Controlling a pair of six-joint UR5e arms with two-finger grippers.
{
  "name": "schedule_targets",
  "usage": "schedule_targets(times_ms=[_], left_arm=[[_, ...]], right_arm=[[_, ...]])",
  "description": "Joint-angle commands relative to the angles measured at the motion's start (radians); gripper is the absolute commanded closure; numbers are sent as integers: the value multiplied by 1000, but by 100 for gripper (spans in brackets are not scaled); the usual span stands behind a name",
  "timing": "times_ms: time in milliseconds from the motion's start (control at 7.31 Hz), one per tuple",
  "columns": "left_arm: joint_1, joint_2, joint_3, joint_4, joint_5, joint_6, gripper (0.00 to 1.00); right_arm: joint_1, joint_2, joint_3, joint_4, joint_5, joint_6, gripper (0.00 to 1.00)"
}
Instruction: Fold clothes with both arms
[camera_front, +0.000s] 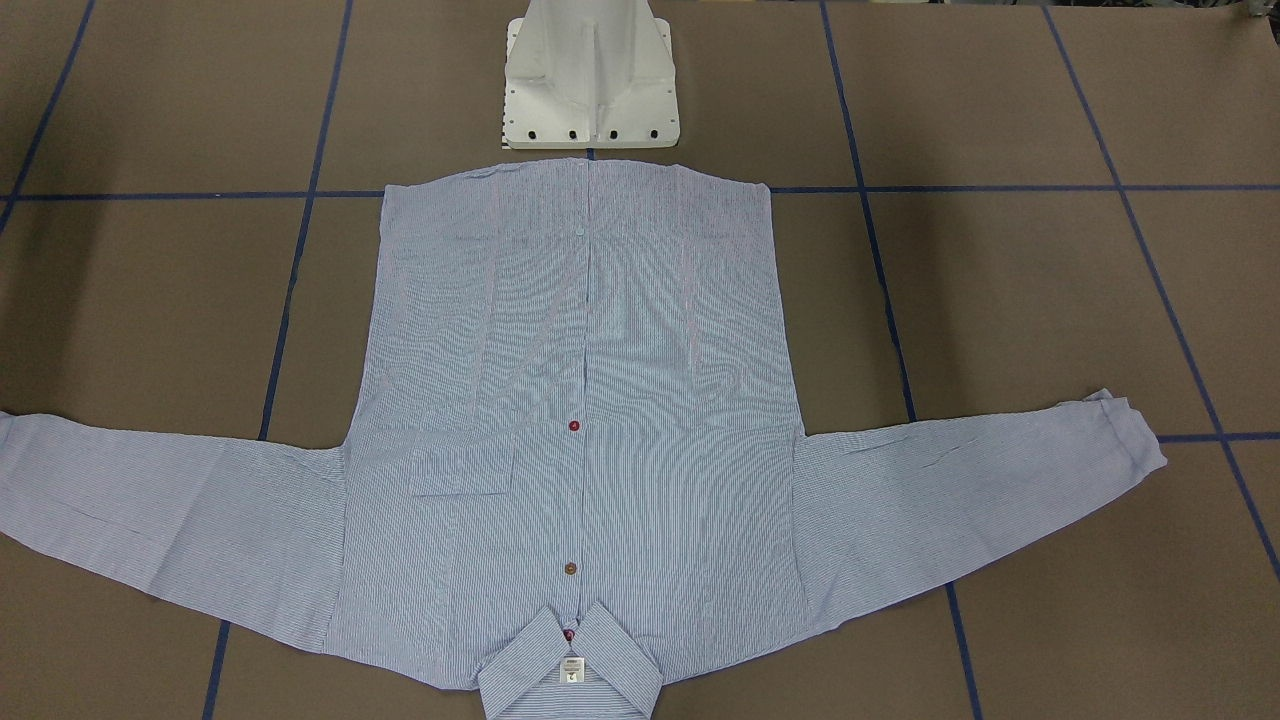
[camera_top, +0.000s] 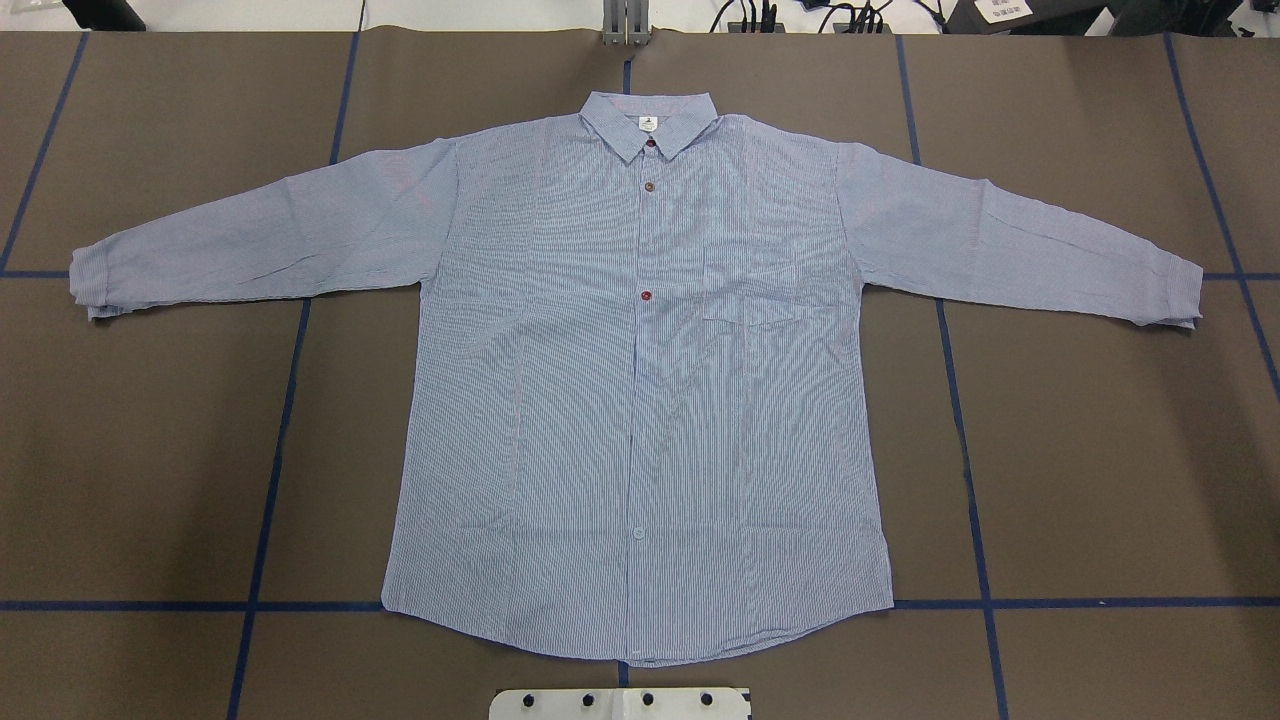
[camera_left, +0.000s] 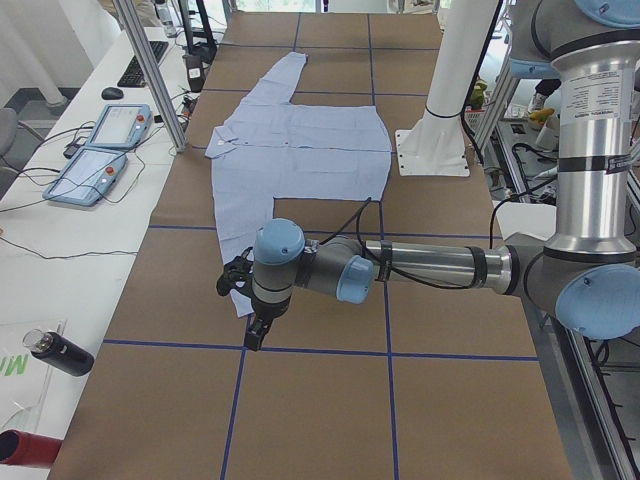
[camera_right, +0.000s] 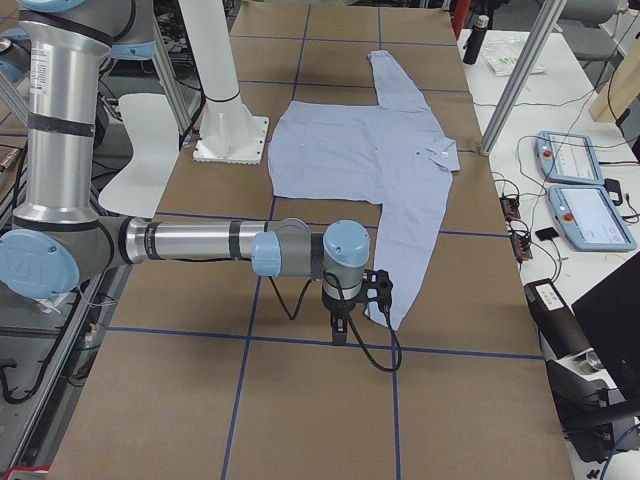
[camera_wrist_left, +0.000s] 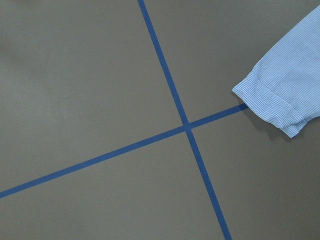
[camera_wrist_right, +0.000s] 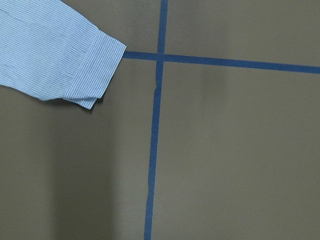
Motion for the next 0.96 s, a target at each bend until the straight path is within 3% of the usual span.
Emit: schedule_targets(times_ms=[0, 411, 548, 821], left_arm=[[0, 1, 8, -78, 2, -4, 0], [0, -5, -15, -108, 60, -1, 0], [-2, 9, -65, -183, 66, 2, 0], [-2, -87, -10, -429, 124, -11, 0]], right_arm=[[0, 4, 4, 2, 4, 1, 0], [1, 10, 70, 30, 2, 2, 0], [1, 25, 76, 31, 1, 11, 0], [1, 97, 95, 147, -5, 15, 0]])
